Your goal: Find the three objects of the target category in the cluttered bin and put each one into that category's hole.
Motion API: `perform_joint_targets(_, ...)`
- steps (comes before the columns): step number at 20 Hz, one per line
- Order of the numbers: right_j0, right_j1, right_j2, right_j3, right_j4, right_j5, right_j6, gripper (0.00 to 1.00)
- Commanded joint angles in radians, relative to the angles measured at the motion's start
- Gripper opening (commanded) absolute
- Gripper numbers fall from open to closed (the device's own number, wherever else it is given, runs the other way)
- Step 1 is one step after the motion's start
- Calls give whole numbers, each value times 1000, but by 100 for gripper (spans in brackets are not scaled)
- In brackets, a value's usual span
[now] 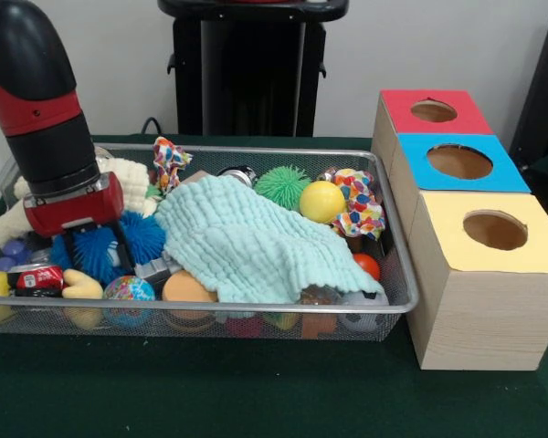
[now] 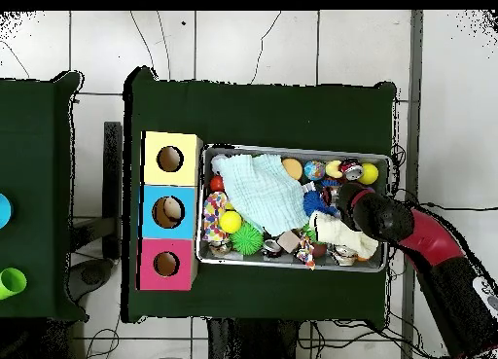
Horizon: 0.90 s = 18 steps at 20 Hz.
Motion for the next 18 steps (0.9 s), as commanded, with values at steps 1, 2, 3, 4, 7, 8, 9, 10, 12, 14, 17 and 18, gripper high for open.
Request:
perform_joint_targets(1,-4,92,15,-66,-53,-18,-56,100)
perform_joint_targets(2,-2,85,13,-64,-50,-11,-53,100)
perform_joint_targets(3,-4,79,12,-57,-49,-10,-51,100)
perform_joint_targets(4,-7,72,12,-49,-49,-8,-50,100)
perform_joint_targets(7,-20,46,7,-11,-51,-9,-42,100)
perform_joint_targets(8,-25,35,5,3,-50,-8,-38,100)
perform_joint_targets(9,-29,18,1,23,-51,-8,-31,100)
perform_joint_targets(10,-34,0,-2,42,-51,-8,-24,100)
perform_joint_targets(12,-42,-36,-11,76,-50,-5,-13,100)
perform_joint_targets(14,-47,-64,-20,102,-53,-3,-5,100)
perform_joint_targets(17,-58,-90,-27,129,-56,4,-5,100)
perform_joint_targets(18,-65,-100,-28,142,-59,2,-5,100)
